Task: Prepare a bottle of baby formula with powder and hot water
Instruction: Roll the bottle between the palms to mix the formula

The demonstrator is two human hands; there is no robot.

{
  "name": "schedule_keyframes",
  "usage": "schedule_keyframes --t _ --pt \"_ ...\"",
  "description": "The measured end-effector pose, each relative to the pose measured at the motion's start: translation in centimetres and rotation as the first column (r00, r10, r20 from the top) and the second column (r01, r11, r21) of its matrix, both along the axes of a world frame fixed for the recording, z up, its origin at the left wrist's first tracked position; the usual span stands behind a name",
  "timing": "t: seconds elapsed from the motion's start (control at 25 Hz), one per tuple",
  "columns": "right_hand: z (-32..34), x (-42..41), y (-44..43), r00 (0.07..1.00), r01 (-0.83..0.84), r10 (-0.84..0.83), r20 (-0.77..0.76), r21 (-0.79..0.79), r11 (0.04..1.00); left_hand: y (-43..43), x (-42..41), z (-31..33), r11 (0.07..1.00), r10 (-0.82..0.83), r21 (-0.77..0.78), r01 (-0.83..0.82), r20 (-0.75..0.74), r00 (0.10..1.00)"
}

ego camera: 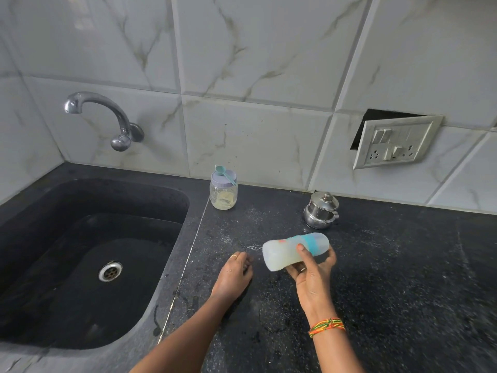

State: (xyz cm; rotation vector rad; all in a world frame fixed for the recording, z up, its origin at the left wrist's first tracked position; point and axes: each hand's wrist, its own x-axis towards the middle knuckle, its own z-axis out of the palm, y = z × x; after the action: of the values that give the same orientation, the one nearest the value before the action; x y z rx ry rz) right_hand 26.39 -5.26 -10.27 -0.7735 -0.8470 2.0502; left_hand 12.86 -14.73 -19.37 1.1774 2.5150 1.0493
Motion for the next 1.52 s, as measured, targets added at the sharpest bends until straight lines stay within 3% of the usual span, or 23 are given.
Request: schedule_keyframes --t 0.2,0.32,1.08,1.52 --pt "0.11 0.17 -0.13 0.997 -0.073 0.072 0.025 0.042 0.996 0.0 -0.1 -0.17 1.0 -0.007 0.003 0.007 0.0 1.0" --pt "-0.04 0.1 -0.05 1.0 0.008 -0.008 -0.023 -0.011 1.0 -0.01 -0.03 -0.14 1.0 -0.001 0.022 0.0 0.016 1.0" --pt "0.05 0.49 0.22 1.0 -0.028 0.028 -0.003 0.035 0.999 -0.09 -0.02 -0.07 1.0 -0.004 0.025 0.004 0.026 1.0" --pt "-0.66 0.38 0.53 0.997 0.069 -0.07 -0.027 -0.051 0.996 -0.11 -0.01 -0.05 0.999 -0.004 0.039 0.003 0.03 1.0"
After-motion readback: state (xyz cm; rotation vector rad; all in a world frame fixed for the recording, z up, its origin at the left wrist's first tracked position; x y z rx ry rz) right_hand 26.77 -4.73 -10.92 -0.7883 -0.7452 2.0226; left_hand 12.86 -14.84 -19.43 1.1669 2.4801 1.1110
